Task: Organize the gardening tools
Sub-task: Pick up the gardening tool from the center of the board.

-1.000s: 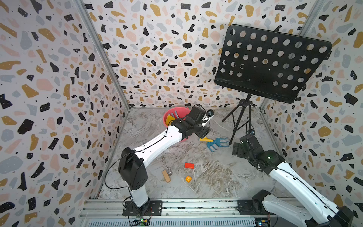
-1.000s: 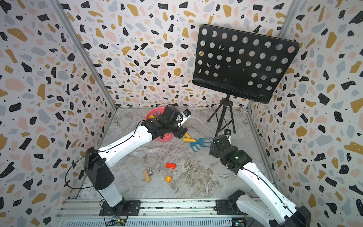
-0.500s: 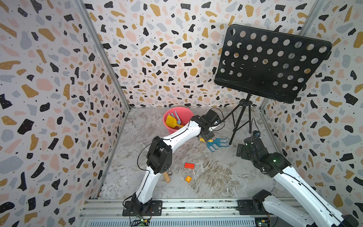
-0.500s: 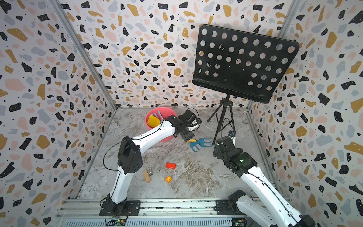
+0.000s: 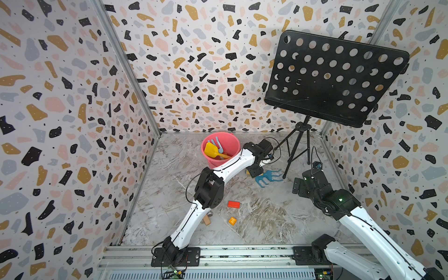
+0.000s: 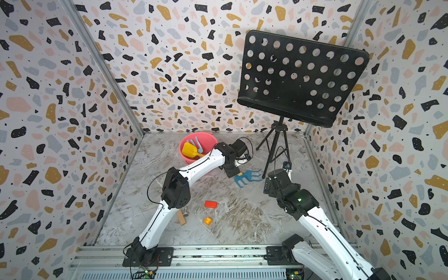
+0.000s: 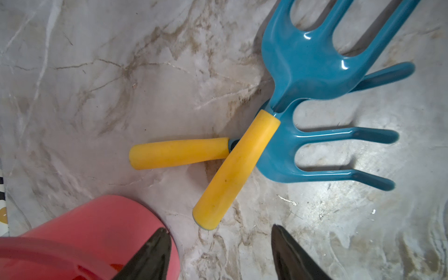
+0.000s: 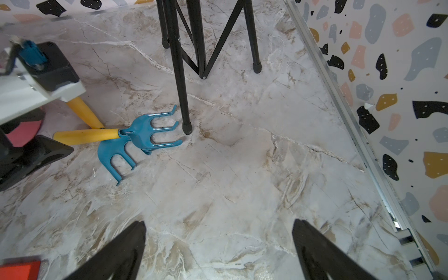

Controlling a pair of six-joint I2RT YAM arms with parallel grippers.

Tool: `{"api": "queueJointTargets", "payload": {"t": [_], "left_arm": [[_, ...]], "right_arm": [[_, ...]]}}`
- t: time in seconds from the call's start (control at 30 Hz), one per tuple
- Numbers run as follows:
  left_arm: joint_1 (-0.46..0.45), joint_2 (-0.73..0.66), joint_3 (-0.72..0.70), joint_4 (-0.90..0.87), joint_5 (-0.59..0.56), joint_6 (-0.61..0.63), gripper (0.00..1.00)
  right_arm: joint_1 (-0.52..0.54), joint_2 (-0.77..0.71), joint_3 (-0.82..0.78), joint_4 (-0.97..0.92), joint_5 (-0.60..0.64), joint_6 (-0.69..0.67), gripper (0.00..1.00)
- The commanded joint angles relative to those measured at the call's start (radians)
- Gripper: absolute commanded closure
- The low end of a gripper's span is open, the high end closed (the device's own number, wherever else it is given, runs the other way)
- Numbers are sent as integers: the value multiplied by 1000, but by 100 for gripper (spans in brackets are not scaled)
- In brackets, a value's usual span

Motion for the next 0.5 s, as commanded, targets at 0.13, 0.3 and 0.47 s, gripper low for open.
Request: {"api": "queueJointTargets", "payload": {"t": [0.13,0.3,0.47], "left_arm": [[-3,54,64,-37,-1,51,36],[2,86,91,-45,-8,65,36],[13,105,93,-48,7,80,36]], "right_arm": [[-4,-7,10,-20,-7,-4,0],[-4,-6,13,-20,-9,-3,0],[-4,4,14,-19,-14,-3,0]]}}
